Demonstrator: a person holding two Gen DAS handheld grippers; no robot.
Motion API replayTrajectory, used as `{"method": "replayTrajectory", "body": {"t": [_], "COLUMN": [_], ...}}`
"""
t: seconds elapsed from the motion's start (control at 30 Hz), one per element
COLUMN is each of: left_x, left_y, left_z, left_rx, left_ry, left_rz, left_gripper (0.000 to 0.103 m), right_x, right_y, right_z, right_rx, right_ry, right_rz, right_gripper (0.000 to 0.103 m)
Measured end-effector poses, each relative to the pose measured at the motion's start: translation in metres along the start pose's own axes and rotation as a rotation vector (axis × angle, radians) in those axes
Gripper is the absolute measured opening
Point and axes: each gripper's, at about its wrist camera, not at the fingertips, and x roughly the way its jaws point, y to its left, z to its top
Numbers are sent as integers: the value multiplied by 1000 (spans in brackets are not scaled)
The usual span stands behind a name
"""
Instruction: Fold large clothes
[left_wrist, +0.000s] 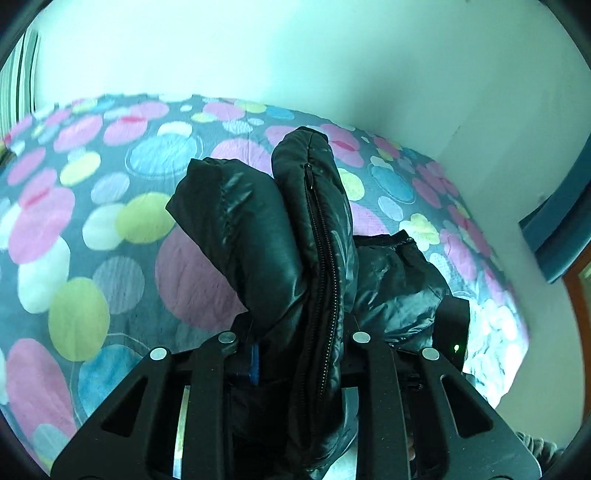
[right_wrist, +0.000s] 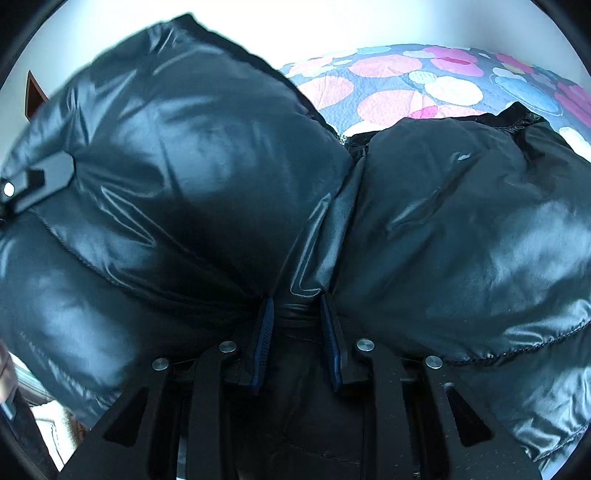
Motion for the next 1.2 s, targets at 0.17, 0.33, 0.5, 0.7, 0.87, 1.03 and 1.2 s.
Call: {"method": "replayTrajectory", "body": {"t": [0.17,0.33,0.5,0.7,0.87,1.03,1.2], "left_x": [-5,2,13,39,65,84,98], "left_y": [-36,-71,-113,-167,-200,-228,-250], "left_z": [10,14,10,-1,-15,-29,-41], "left_rx": [45,73,125,205,230,266,289], "left_ry": [9,18,9,29,57,52,40], "left_rz": [59,118,147,164,169,221,292], "left_gripper": [24,24,24,24,24,24,26], "right_x": [-36,-73,-92,-116,-135,-158,-173], "right_y": [-8,-41,-69,-98,-132,-156,-182], "right_z": [3,2,-11,-25,-32,-44,-48], "right_rx": [-6,55,120,157,214,253,287], "right_ry": [-63,-129,-135,-157,-171,-191,-206], "right_rz": [-7,-6,22,23,11,-28,-106], "right_gripper": [24,24,24,27,27,27,28]}}
